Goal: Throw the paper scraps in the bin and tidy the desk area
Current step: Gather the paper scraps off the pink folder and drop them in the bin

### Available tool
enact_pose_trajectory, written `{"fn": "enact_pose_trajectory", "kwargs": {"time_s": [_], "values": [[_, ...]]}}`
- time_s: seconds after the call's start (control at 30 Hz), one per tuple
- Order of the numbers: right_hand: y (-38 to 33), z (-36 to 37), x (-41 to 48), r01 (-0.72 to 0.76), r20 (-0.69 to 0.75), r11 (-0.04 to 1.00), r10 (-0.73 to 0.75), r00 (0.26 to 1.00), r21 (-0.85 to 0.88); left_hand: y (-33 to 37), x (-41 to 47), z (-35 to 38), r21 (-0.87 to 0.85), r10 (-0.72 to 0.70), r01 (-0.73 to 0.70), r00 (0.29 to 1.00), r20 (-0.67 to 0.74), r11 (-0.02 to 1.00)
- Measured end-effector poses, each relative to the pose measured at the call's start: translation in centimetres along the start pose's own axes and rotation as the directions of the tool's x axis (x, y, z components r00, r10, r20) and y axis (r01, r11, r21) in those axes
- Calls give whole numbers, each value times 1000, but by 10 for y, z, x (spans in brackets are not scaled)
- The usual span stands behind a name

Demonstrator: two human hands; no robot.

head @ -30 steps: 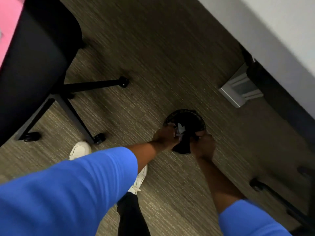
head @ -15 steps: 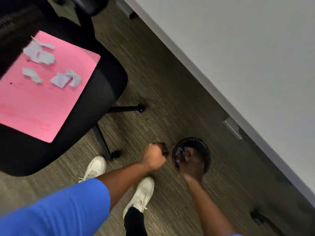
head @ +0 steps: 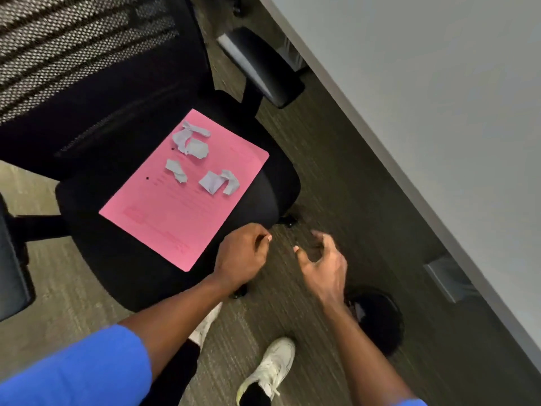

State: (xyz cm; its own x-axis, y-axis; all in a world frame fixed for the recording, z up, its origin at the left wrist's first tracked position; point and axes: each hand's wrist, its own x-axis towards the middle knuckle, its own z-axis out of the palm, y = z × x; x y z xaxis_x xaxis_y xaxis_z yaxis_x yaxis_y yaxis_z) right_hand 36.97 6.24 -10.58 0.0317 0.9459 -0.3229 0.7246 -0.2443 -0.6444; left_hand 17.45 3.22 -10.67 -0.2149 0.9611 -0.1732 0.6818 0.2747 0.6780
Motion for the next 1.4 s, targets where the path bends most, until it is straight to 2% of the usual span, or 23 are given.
{"fn": "enact_pose_trajectory", "kwargs": {"time_s": [0.17, 0.23, 0.33, 0.47, 0.6, 0.77, 0.9, 1.0, 1.13, 1.27, 1.4], "values": [[-71, 34, 18, 187, -1, 982, -187, 982, 42, -40, 38, -62, 46, -5, 21, 943, -333, 999], [-95, 46, 24, 214, 50, 976, -216, 975, 41, -58, 59, -84, 42, -65, 91, 907, -417, 995], [-123, 66, 33, 290, 122, 957, -285, 951, -28, -80, 93, -112, 136, -120, 208, 869, -480, 969], [-153, 90, 45, 350, 196, 920, -316, 928, -176, -97, 133, -138, 255, -198, 308, 904, -379, 917], [-169, 107, 53, 389, 269, 877, -317, 910, -282, -106, 156, -145, 404, -83, 159, 976, -201, 901], [-180, 121, 62, 444, 306, 812, -343, 888, -379, -119, 169, -137, 453, 3, 24, 998, -58, 891], [-185, 127, 66, 506, 318, 733, -397, 861, -455, -126, 172, -133, 485, 61, -31, 997, -46, 874], [-186, 132, 67, 516, 309, 710, -414, 856, -479, -128, 174, -132, 519, 121, -99, 993, -9, 849], [-186, 136, 63, 509, 289, 735, -420, 860, -449, -128, 174, -127, 551, 146, -145, 988, 42, 822], [-181, 134, 56, 484, 276, 757, -399, 874, -438, -129, 168, -120, 572, 188, -164, 982, 18, 803], [-171, 130, 50, 438, 220, 803, -379, 899, -403, -131, 161, -117, 512, 245, -201, 969, -20, 835]]}}
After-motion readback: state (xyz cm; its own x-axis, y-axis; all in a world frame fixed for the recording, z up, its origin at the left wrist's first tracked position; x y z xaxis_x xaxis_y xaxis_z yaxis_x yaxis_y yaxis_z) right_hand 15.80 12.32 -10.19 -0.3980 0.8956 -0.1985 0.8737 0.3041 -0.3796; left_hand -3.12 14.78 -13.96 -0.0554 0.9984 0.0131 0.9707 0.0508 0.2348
